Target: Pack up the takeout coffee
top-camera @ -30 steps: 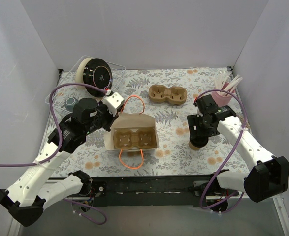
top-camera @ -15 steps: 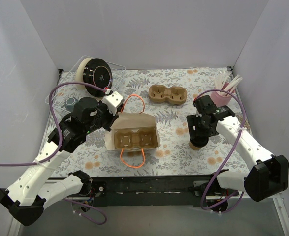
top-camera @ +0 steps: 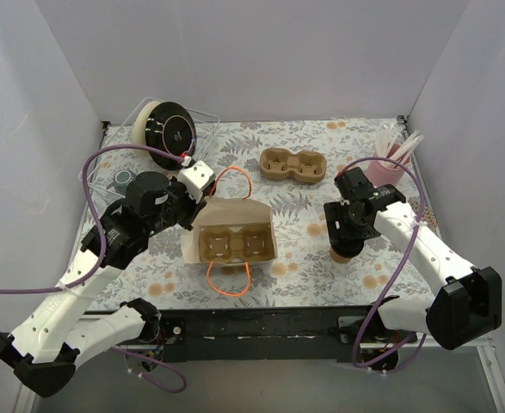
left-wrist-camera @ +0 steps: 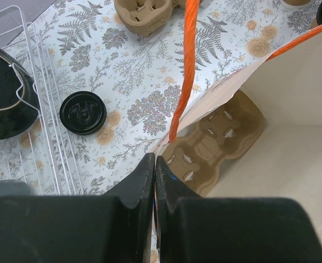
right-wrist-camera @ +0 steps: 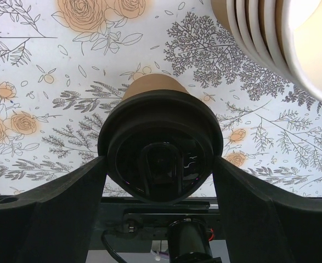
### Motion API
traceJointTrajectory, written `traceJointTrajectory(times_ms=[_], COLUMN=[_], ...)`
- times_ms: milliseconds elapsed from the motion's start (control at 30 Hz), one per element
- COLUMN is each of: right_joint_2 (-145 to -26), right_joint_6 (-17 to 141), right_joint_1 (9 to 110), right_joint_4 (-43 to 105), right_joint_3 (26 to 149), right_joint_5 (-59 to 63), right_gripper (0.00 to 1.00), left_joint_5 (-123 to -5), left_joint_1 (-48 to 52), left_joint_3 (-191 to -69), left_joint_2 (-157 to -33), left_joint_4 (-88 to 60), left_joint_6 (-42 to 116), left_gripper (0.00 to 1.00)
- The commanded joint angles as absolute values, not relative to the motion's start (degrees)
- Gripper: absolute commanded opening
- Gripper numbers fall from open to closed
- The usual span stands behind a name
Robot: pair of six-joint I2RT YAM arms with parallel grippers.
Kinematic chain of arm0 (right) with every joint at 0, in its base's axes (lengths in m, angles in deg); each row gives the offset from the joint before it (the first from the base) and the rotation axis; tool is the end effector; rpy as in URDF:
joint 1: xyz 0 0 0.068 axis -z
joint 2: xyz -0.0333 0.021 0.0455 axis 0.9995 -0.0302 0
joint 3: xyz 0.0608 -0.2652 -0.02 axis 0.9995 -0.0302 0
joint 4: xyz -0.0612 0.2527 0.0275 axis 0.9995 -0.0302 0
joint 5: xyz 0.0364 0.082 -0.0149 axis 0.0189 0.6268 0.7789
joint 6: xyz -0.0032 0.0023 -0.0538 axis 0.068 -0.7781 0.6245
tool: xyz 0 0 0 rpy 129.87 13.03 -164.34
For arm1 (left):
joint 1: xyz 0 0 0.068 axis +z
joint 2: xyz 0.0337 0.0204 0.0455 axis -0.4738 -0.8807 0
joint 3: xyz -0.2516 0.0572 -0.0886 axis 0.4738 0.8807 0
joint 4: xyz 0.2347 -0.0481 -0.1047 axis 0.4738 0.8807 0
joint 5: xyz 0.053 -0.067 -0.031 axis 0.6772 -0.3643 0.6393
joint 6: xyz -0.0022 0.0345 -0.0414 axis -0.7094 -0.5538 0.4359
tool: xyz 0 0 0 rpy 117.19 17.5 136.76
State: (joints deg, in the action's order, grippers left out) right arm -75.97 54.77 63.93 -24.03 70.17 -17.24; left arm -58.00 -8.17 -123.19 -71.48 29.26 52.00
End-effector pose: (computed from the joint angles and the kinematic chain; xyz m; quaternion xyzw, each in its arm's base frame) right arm 0.2113 0.0875 0.2646 -0.0668 0.9753 -0.0361 0.2076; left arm 0.1425 -0.1071 0.3852 0.0874 0.8517 -0.2848 0.4311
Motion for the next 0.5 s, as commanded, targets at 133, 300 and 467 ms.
traceJointTrajectory(times_ms=[133,300,467], right_joint_2=[-75.81,-75.2,-71.86], right_joint_6=[54.25,59.24,64.44], right_joint_1=[63.57,63.57,63.49], right_joint_4=[-23.87,-26.85,-28.7], right_joint_3=[70.75,75.66,84.1], right_joint_5=[-19.57,-20.2,-16.24], right_gripper=[0.77,0.66,0.6], left_joint_5=[-58.37,-58.72,-59.07], left_joint_1=[-7.93,-7.85,-7.93], left_joint_3=[-124.34,-123.46,-122.93], left_joint_2=[-70.14,-69.09,-68.39], left_joint_4=[29.42,29.6,29.6], left_joint_6=[51.85,52.02,52.02], left_gripper=[0.0,0.0,0.0])
